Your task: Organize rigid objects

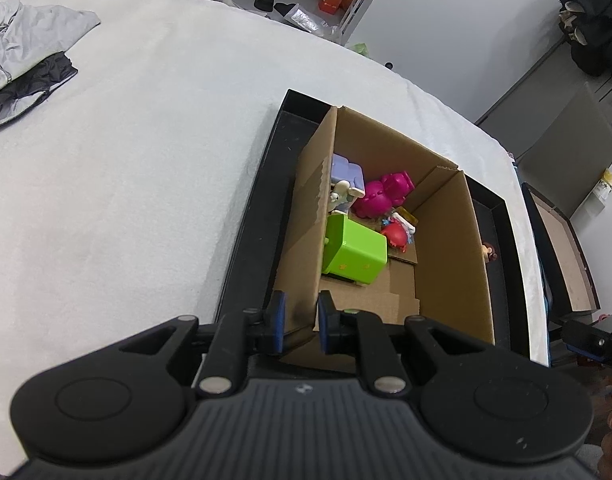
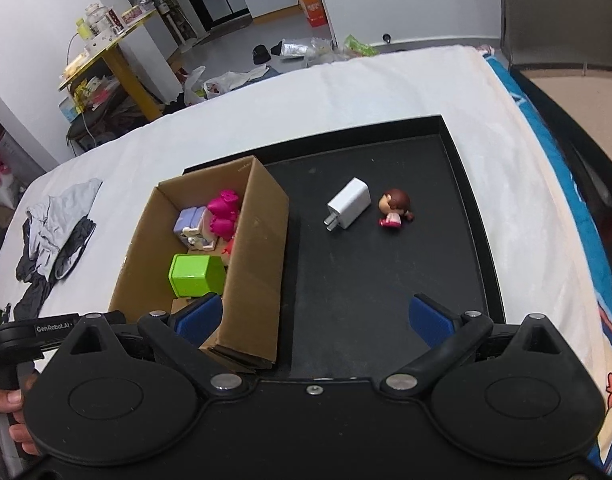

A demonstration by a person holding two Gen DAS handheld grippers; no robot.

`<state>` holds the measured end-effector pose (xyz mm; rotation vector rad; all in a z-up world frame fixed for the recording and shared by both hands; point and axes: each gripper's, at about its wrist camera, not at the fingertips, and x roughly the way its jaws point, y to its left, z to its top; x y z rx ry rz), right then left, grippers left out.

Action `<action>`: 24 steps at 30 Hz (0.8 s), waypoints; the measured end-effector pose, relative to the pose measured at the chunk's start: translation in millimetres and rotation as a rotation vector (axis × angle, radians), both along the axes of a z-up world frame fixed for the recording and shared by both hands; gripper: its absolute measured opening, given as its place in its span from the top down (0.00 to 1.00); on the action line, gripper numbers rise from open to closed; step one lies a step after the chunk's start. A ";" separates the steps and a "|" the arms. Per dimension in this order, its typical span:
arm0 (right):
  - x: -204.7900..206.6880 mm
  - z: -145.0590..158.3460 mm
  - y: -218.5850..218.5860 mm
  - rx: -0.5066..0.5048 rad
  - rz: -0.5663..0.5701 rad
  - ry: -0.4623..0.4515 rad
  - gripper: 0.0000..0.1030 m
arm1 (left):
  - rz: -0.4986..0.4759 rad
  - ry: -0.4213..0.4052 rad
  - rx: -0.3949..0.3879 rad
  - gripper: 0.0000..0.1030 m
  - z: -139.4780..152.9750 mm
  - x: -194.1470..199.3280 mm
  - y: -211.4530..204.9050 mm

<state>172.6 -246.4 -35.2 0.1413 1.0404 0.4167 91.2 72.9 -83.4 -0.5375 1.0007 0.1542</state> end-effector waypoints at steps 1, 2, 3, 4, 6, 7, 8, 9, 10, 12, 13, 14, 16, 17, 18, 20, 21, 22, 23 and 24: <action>0.4 -1.2 -0.7 0.002 0.007 0.003 0.02 | -0.001 0.001 0.003 0.86 0.2 0.0 0.0; 0.1 -2.6 -1.9 0.005 0.012 0.003 0.02 | -0.001 0.002 0.004 0.86 0.4 -0.1 -0.5; 0.2 -4.1 -3.7 0.008 0.011 0.004 0.02 | -0.001 0.004 0.005 0.86 0.4 0.0 -0.6; 0.8 -6.1 -5.8 0.012 0.007 0.007 0.02 | -0.001 0.005 0.007 0.86 0.4 0.3 -1.4; 2.7 -10.3 -9.7 0.030 0.000 0.021 0.02 | -0.001 0.009 0.012 0.86 0.7 0.9 -2.6; 3.8 -13.1 -11.5 0.042 -0.003 0.026 0.02 | -0.001 0.011 0.016 0.86 0.8 1.2 -3.3; 4.6 -16.3 -13.6 0.051 -0.008 0.031 0.02 | 0.000 0.013 0.021 0.86 1.0 1.4 -3.9; 5.3 -19.4 -15.5 0.055 -0.012 0.034 0.02 | 0.001 0.016 0.024 0.86 1.0 1.8 -4.6; 6.2 -22.6 -17.5 0.058 -0.016 0.036 0.02 | 0.001 0.018 0.027 0.86 0.9 2.2 -5.3; 7.5 -28.9 -22.2 0.069 -0.023 0.034 0.03 | 0.001 0.023 0.034 0.86 0.7 3.4 -6.8; 8.5 -31.8 -24.6 0.078 -0.024 0.036 0.03 | 0.000 0.025 0.038 0.86 0.6 3.8 -7.5; 8.9 -34.5 -26.6 0.088 -0.025 0.036 0.03 | 0.000 0.027 0.042 0.86 0.6 4.3 -8.1; 9.8 -39.3 -30.1 0.102 -0.027 0.031 0.03 | 0.000 0.033 0.048 0.86 0.1 5.5 -9.4; 10.2 -41.5 -31.9 0.106 -0.030 0.027 0.03 | 0.001 0.036 0.051 0.86 -0.3 6.4 -9.9; 10.8 -43.5 -33.4 0.109 -0.034 0.026 0.03 | 0.001 0.039 0.053 0.86 -0.7 7.5 -10.3; 12.8 -46.9 -35.6 0.111 -0.041 0.026 0.03 | 0.003 0.046 0.056 0.86 -1.7 9.0 -11.1; 14.2 -48.2 -36.5 0.113 -0.044 0.026 0.03 | 0.004 0.048 0.058 0.86 -2.0 9.6 -11.5; 15.5 -49.5 -37.5 0.118 -0.048 0.026 0.03 | 0.006 0.051 0.061 0.86 -2.2 10.6 -12.1; 17.0 -51.1 -38.8 0.126 -0.053 0.029 0.03 | 0.007 0.053 0.063 0.86 -2.2 11.0 -12.6; 18.5 -53.2 -40.0 0.133 -0.056 0.033 0.03 | 0.008 0.055 0.066 0.86 -2.3 11.3 -13.3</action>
